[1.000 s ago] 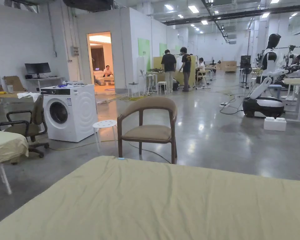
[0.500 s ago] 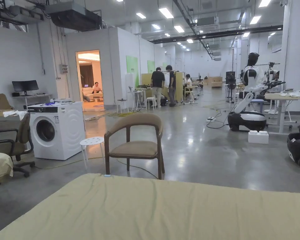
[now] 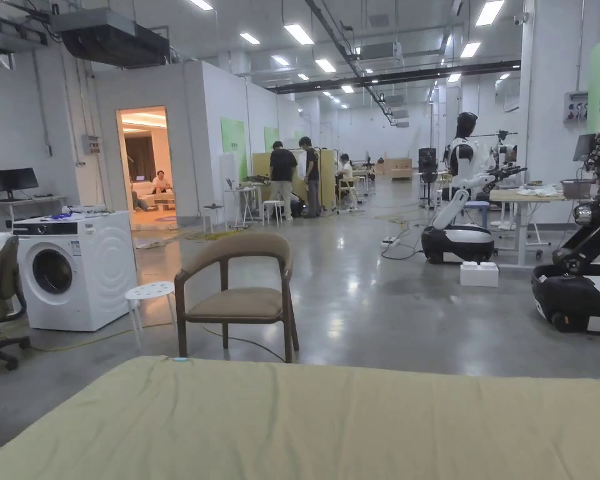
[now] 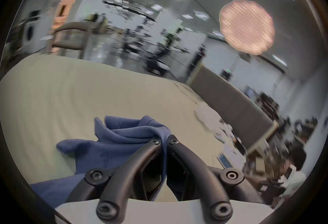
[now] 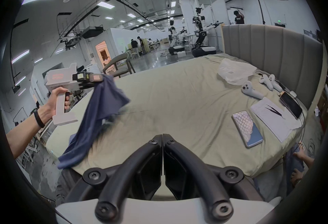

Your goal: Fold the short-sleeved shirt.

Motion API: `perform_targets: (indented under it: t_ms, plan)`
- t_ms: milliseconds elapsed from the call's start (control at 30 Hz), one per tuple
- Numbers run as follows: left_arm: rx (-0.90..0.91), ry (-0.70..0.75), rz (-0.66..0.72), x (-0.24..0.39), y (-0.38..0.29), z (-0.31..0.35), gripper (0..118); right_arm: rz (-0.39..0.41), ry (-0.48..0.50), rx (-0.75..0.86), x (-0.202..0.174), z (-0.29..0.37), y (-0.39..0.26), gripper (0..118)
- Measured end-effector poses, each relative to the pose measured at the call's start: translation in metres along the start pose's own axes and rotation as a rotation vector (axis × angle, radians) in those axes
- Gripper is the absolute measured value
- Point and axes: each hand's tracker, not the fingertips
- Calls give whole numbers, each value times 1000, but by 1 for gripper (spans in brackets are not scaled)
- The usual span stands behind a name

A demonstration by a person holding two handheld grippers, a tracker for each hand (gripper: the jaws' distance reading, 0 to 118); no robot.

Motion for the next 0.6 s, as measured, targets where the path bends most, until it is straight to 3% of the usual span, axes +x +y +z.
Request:
perform_targets:
  t_ms: [300,500,533,567,600]
  plan:
    - [-332,-449,-93,180,-137,-94,0,-26,-106,-10,23,26,-6,0]
    - [-401,-405,-123,204,-196,-102,0,-51,-138,-6,30,36,-11,0]
    - [-393,-400,-111,200,-195,-100,6,-56,-138,-9,30,35,-12,0]
    - [-373,-379,-95,195,-190,-97,20,-60,-137,-14,30,34,-12,0]
    - [-341,-342,-105,189,-185,-91,46,-60,-138,-15,29,33,-12,0]
